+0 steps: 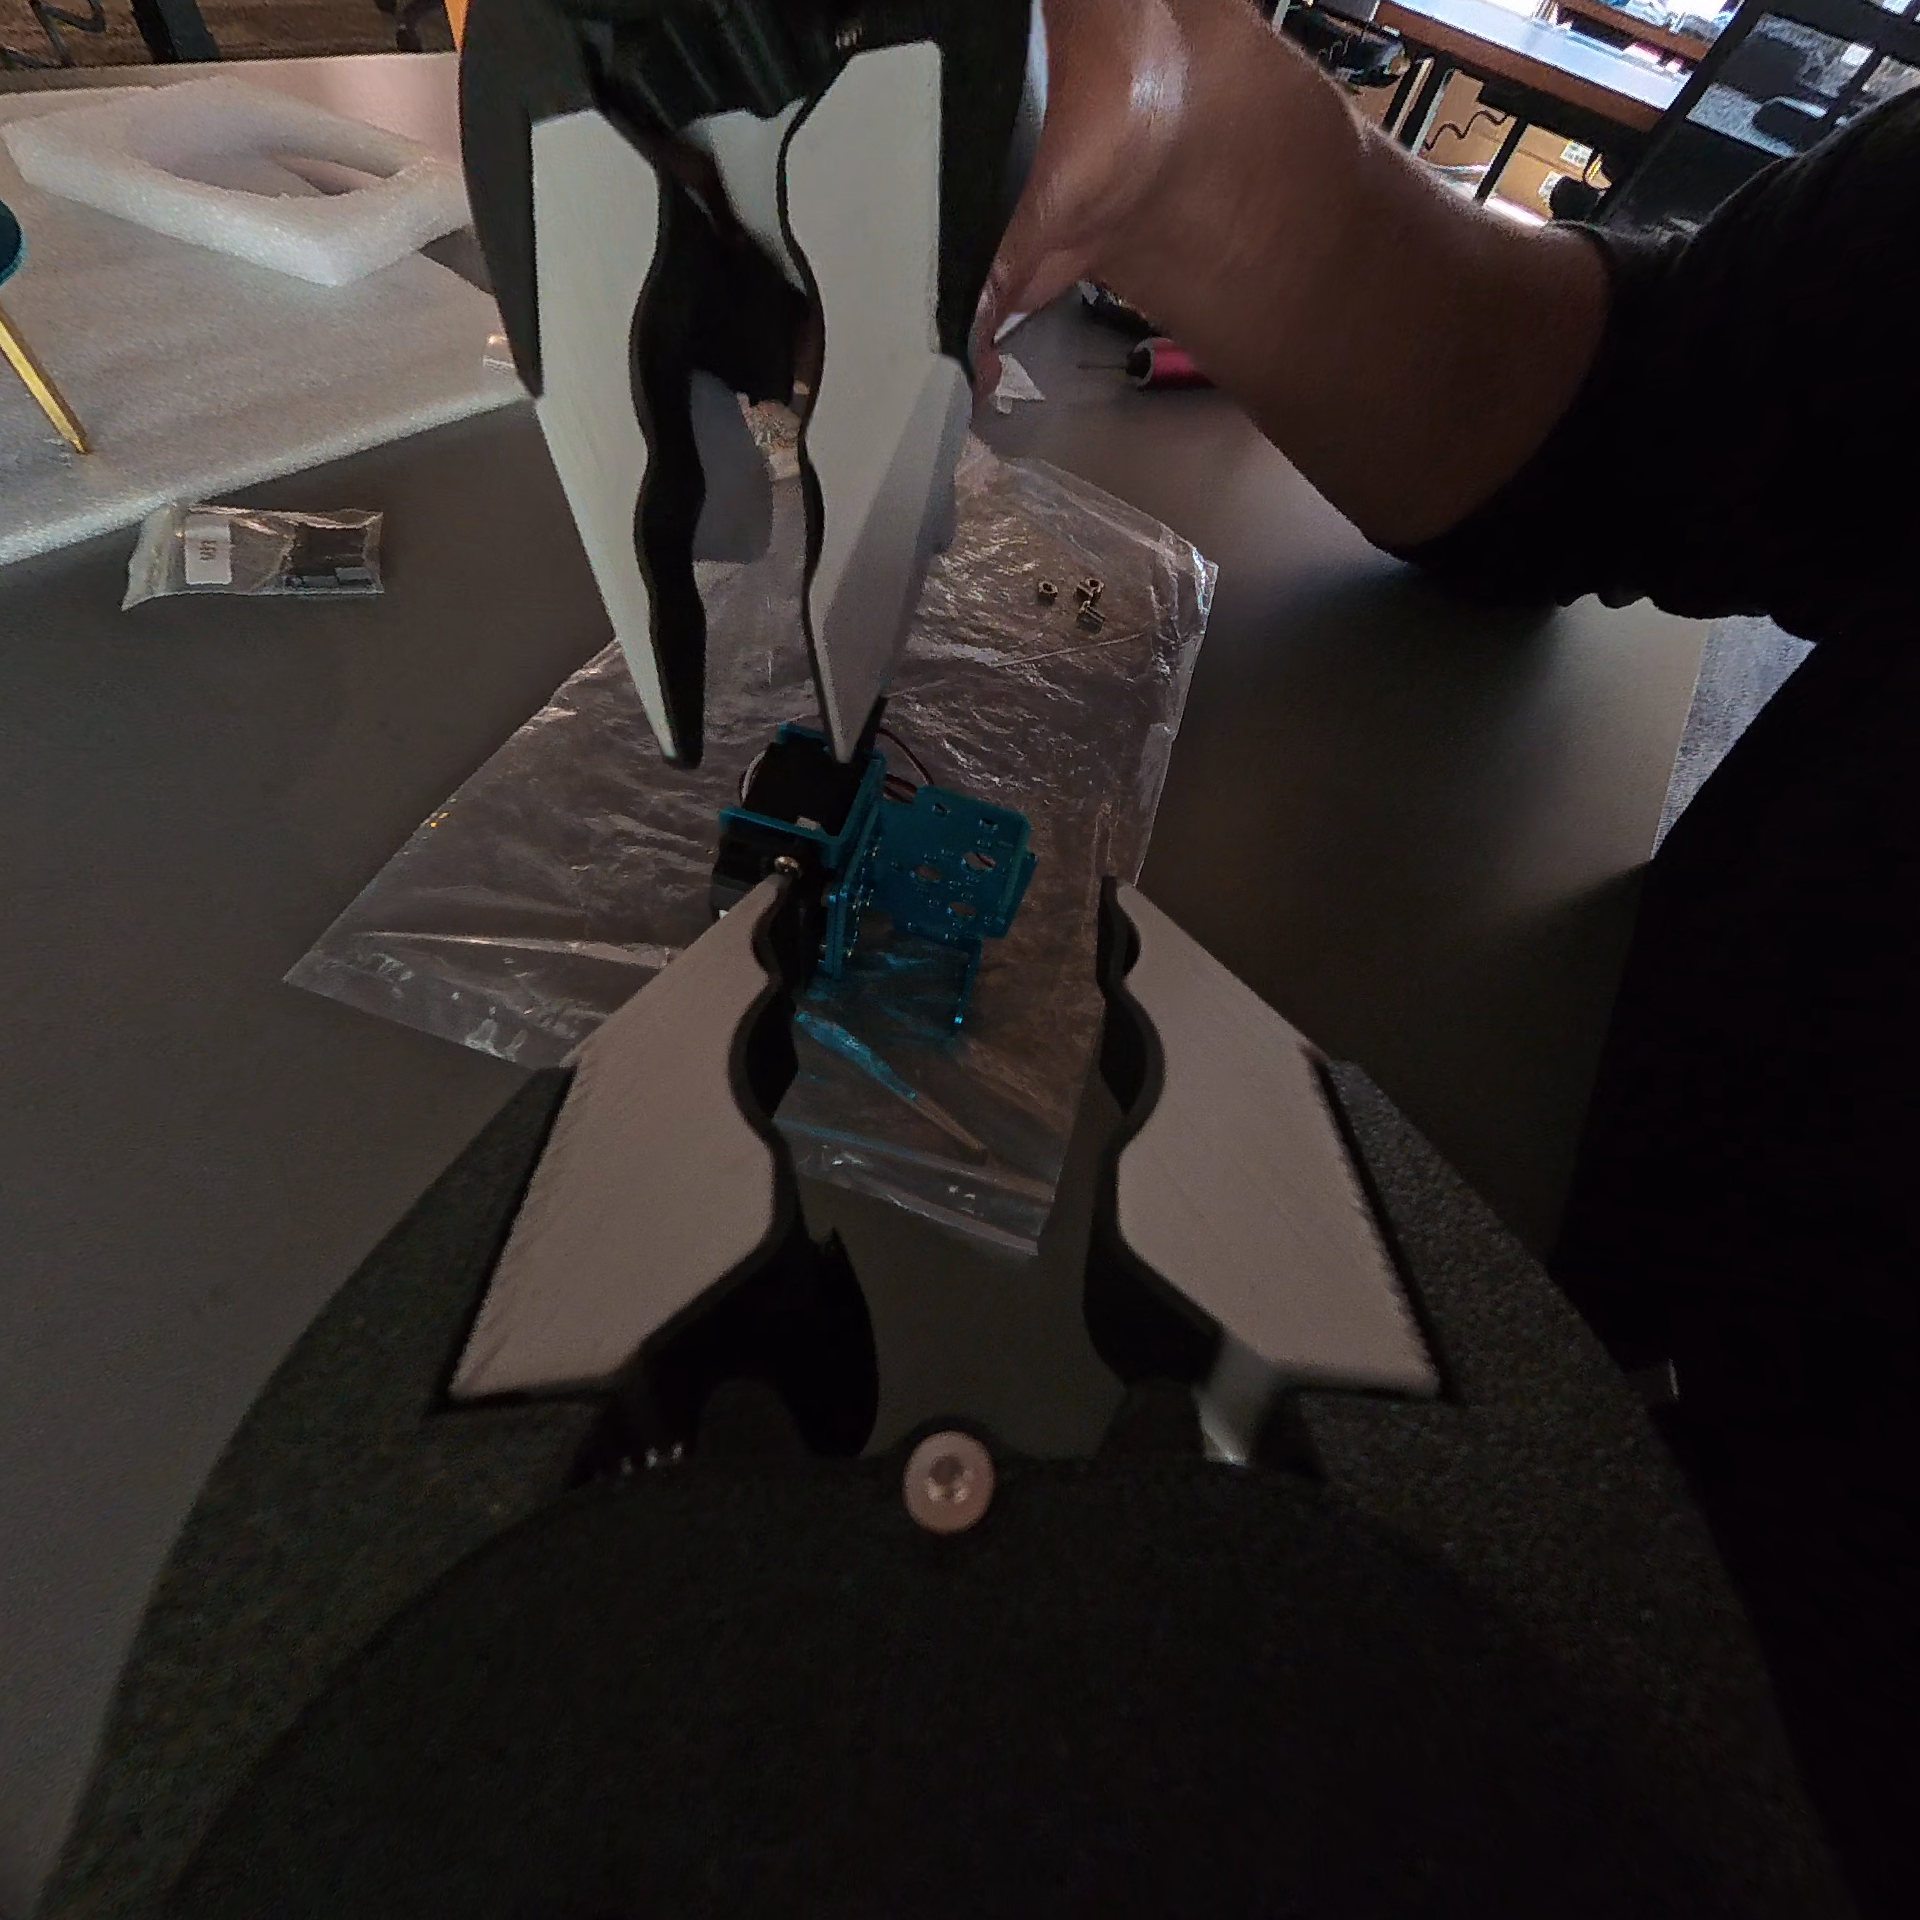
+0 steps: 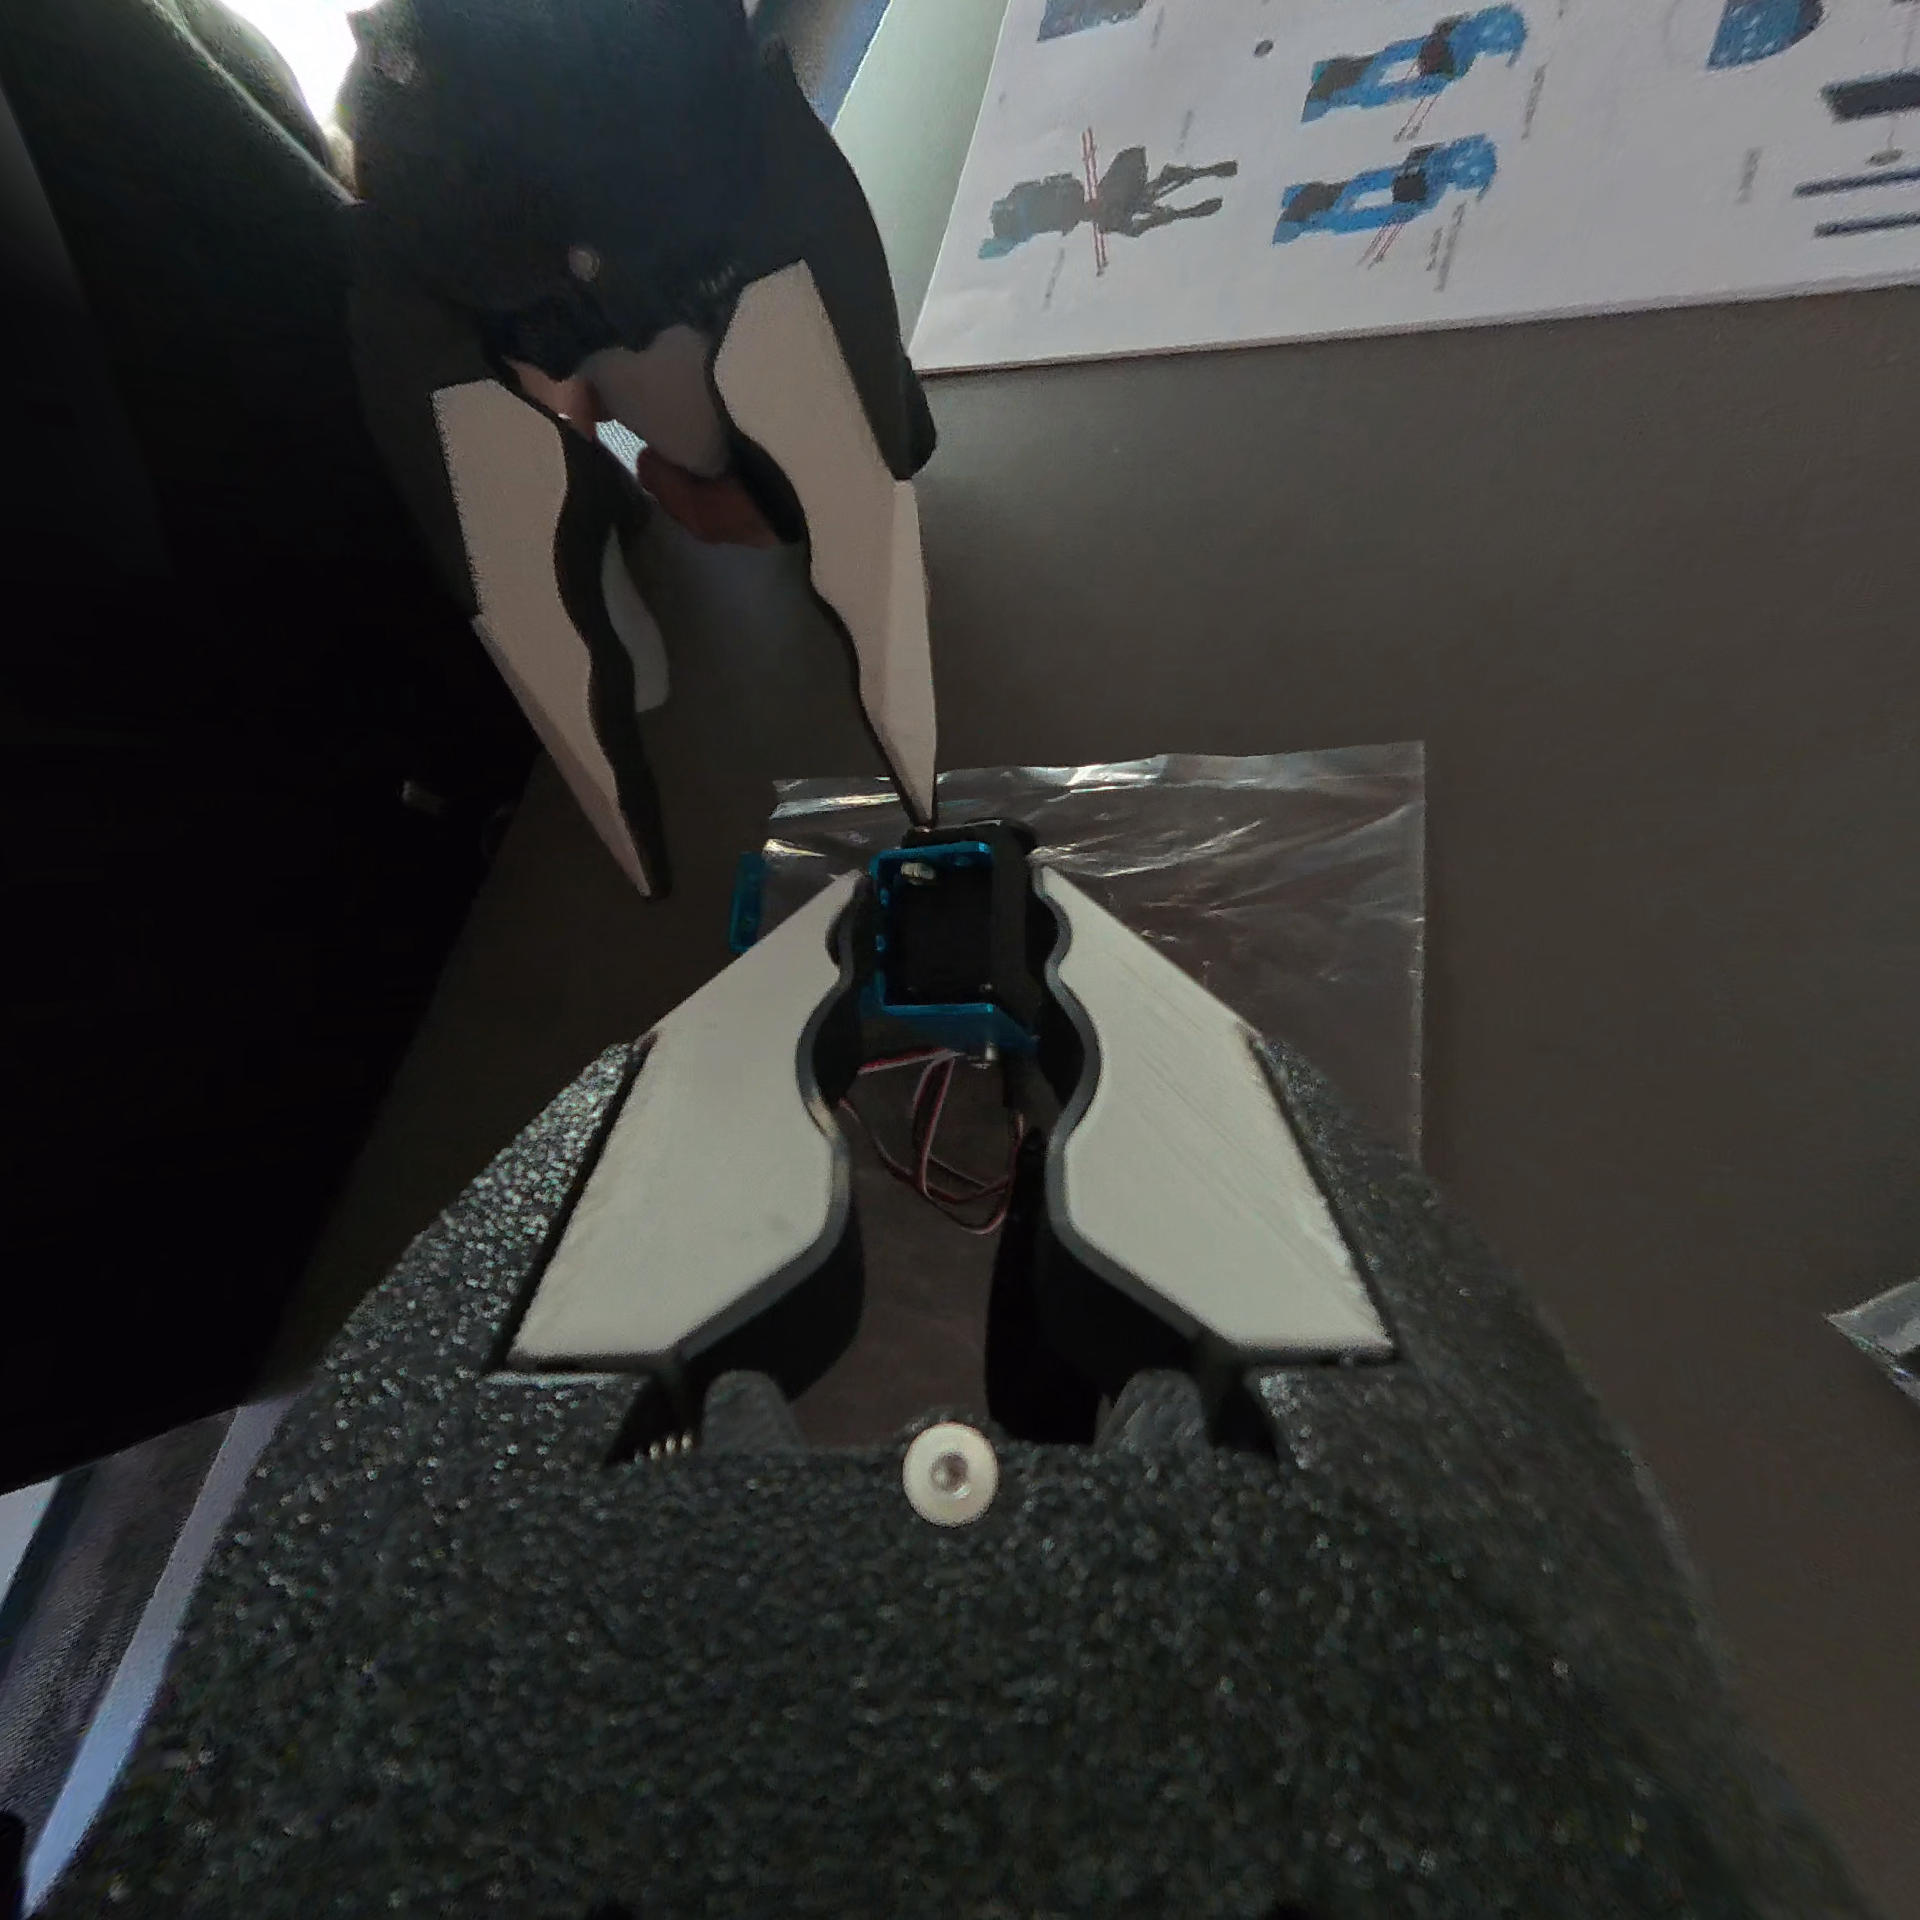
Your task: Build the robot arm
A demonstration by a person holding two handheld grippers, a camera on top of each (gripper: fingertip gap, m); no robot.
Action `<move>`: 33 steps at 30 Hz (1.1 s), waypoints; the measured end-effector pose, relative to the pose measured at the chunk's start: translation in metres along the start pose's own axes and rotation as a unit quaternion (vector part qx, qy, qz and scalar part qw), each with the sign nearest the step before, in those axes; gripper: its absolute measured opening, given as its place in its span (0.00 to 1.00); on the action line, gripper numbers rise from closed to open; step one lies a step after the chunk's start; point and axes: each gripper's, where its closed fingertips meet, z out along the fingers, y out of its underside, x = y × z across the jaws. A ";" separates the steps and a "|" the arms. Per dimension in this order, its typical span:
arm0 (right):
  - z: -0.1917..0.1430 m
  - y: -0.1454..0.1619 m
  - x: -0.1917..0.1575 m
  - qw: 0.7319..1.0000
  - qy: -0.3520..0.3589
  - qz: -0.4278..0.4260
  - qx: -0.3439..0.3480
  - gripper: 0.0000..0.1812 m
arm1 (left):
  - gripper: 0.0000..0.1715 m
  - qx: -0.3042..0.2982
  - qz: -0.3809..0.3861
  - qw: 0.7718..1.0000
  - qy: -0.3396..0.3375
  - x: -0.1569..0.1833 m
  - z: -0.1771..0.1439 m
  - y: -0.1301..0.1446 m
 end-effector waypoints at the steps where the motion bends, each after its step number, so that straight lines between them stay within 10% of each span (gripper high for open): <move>1: 0.002 0.000 0.000 1.000 -0.002 0.002 0.000 0.16 | 0.33 0.000 0.000 1.000 0.000 0.000 0.000 0.000; 33: 0.009 0.002 -0.003 0.998 -0.047 0.029 0.017 0.09 | 0.27 0.000 0.038 0.997 -0.073 -0.009 0.006 0.000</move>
